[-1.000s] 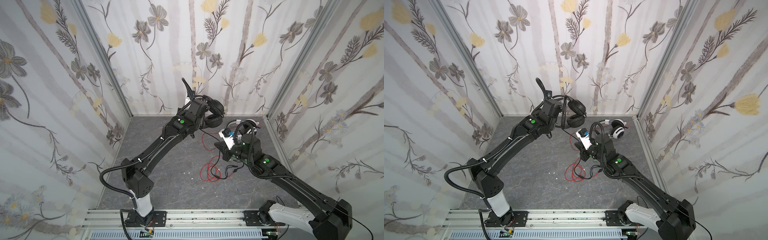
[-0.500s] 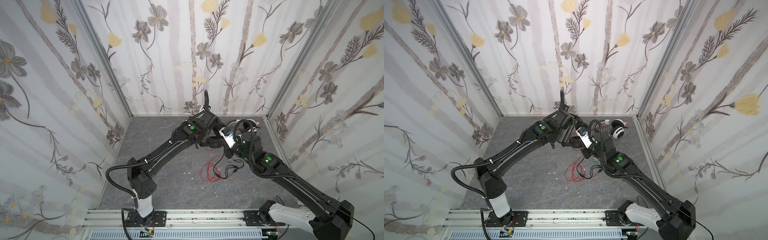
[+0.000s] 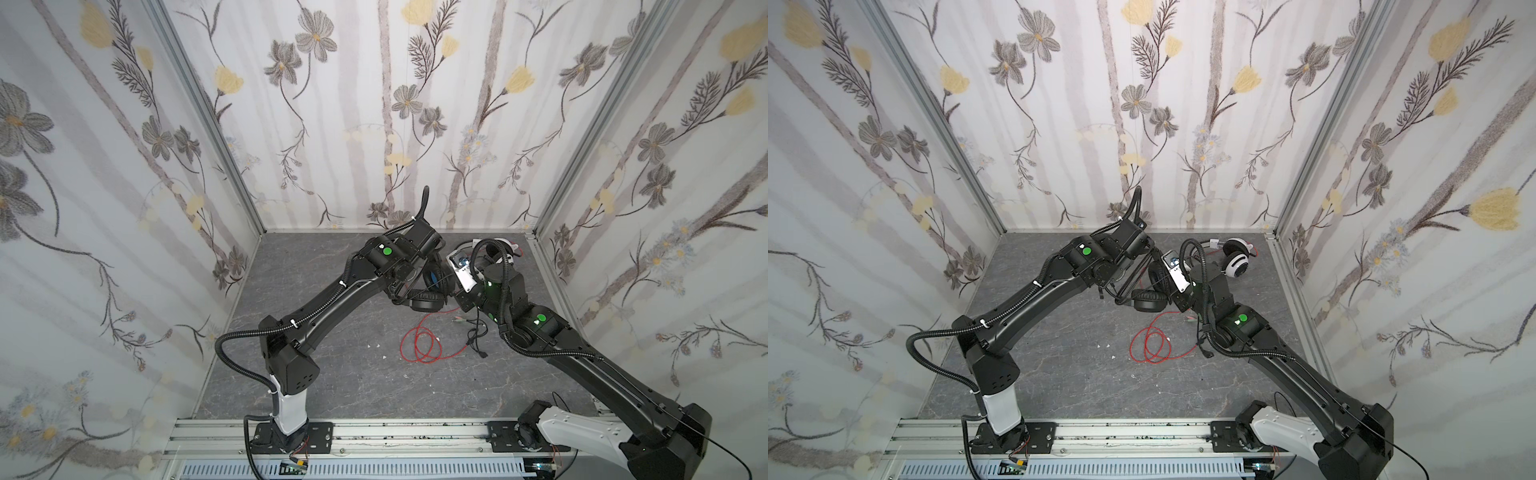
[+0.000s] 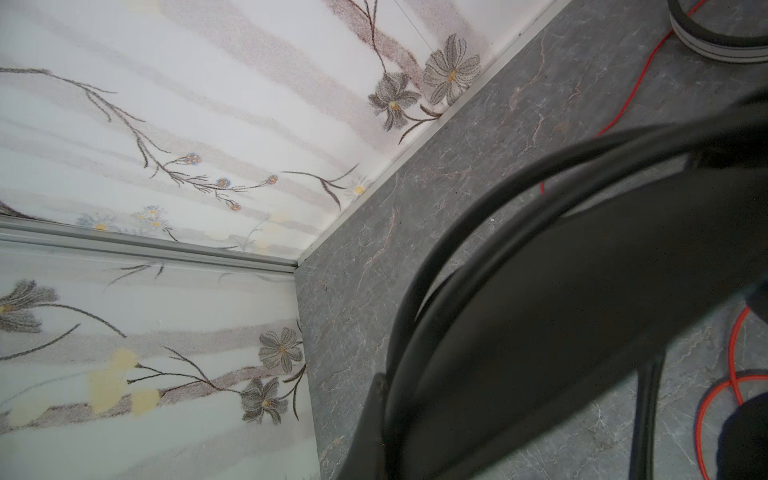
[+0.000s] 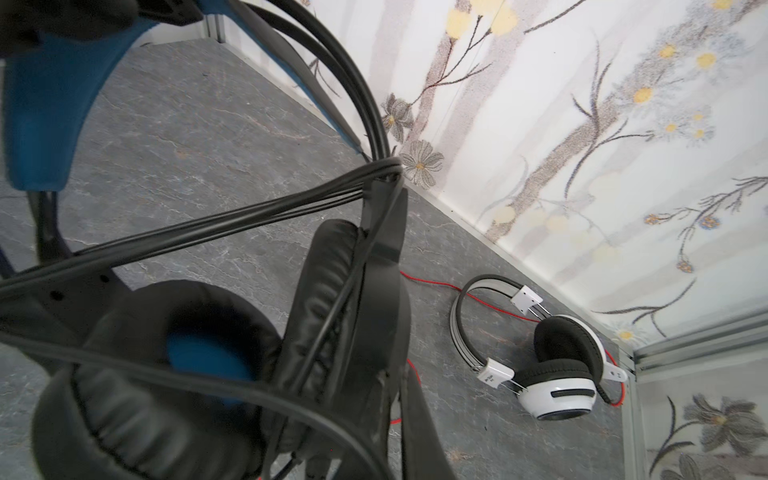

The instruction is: Wrap the headphones

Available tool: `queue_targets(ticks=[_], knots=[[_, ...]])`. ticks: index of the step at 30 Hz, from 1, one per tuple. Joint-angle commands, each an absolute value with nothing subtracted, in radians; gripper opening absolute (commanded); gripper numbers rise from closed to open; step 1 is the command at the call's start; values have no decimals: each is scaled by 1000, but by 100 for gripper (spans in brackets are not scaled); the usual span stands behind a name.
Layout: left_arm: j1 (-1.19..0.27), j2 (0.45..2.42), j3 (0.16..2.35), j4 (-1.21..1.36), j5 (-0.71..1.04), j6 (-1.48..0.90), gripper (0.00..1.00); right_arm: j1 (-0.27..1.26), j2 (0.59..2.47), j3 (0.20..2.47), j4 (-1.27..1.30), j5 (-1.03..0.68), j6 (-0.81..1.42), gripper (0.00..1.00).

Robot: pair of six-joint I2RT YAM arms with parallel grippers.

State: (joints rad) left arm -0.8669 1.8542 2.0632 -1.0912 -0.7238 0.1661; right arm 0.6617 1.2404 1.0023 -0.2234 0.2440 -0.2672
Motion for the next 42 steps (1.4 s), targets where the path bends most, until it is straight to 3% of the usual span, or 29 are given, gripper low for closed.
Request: queue_targets(ticks=[1,7,19,30,42], knots=[[-865,1865,2102,-1182,-647,212,0,661,1225,1004,-184,360,-281,10],[-866,1867,2138,-1238,-496,263,0,660,1219,1001,-167,392,-287,11],[-903,1772,2046,-1187,-366,280,0,634,1242,1028,-135,431,-259,14],[-944,1712,2031,-1188,-318,219,0,437,1230,994,-146,241,-81,12],[-969,1731,2265,-1190,-206,153,0,367,1214,958,-121,97,-23,9]])
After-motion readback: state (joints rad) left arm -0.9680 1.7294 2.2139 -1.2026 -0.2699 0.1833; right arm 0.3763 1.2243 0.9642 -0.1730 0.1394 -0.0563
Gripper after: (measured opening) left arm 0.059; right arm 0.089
